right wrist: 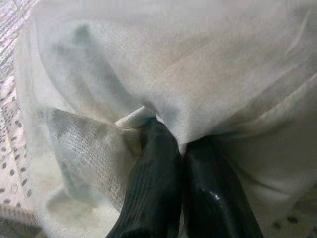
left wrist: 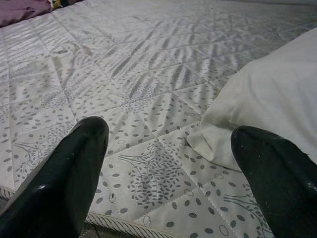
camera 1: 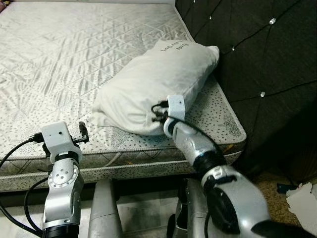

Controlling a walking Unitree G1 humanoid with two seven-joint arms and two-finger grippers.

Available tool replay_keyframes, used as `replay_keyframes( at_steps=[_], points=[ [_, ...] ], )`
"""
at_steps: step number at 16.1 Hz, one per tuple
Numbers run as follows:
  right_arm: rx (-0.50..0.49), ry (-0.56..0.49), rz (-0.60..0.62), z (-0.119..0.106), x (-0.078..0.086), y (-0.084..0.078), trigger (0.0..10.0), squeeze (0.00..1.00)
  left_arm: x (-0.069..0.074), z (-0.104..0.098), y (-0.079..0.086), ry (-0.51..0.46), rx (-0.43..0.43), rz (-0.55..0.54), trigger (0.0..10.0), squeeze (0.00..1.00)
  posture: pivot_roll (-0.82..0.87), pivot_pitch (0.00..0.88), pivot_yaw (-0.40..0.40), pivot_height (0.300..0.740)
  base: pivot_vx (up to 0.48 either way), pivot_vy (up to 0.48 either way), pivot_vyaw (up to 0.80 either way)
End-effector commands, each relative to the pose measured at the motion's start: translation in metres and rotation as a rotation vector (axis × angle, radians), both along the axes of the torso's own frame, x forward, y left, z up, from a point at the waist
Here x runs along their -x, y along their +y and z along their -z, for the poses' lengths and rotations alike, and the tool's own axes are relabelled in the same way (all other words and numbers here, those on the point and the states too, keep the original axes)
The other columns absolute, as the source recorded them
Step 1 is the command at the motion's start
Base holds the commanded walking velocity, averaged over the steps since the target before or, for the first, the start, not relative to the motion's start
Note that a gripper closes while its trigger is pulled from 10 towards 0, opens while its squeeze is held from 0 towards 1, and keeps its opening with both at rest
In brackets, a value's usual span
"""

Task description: Clean up the room

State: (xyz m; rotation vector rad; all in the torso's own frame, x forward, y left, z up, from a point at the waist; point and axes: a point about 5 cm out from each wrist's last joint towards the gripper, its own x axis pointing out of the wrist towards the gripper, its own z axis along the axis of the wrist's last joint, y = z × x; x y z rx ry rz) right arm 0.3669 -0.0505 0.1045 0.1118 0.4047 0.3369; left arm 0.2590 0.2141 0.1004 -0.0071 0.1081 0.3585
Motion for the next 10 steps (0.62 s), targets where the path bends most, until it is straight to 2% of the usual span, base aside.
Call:
replay_keyframes(
  at_steps=[1,2,3,4,5,6,9,10],
  points=[
    [0.034,-0.119,0.074,-0.029,-0.02,-0.03,0.0,0.0,-0.002,-0.002,0.001,-0.012,-0.002,-0.008,10.0,0.0,0.09,0.0,-0.069,0.571,0.0,0.0,0.0],
    [0.046,-0.13,0.085,-0.032,-0.024,-0.037,0.0,0.0,-0.003,-0.002,0.001,-0.013,-0.002,-0.009,10.0,0.0,0.09,0.0,-0.07,0.571,0.0,0.0,0.0],
    [0.077,-0.162,0.133,-0.046,-0.032,-0.062,0.0,0.0,-0.004,-0.003,0.001,-0.016,-0.001,-0.01,10.0,0.0,0.08,0.0,-0.071,0.571,0.0,0.0,0.0],
    [0.111,-0.203,0.218,-0.064,-0.041,-0.093,0.0,0.0,-0.005,-0.002,0.001,-0.019,0.0,-0.011,10.0,0.0,0.08,0.0,-0.075,0.571,0.0,0.0,0.0],
    [0.125,-0.237,0.285,-0.079,-0.045,-0.115,0.0,0.0,-0.005,-0.002,0.0,-0.021,0.002,-0.01,10.0,0.0,0.08,0.0,-0.076,0.571,0.0,0.0,0.0],
    [0.133,-0.255,0.315,-0.087,-0.047,-0.126,0.0,0.0,-0.006,-0.002,-0.001,-0.022,0.003,-0.01,10.0,0.0,0.07,0.0,-0.076,0.571,0.0,0.0,0.0],
    [0.146,-0.355,0.506,-0.132,-0.048,-0.183,0.0,0.0,-0.008,-0.001,-0.003,-0.026,0.006,-0.006,10.0,0.0,0.07,0.0,-0.075,0.571,0.0,0.0,0.0],
    [0.148,-0.376,0.548,-0.142,-0.046,-0.197,0.0,0.0,-0.008,-0.002,-0.002,-0.028,0.004,-0.007,10.0,0.0,0.07,0.0,-0.076,0.571,0.0,0.0,0.0]
  ],
)
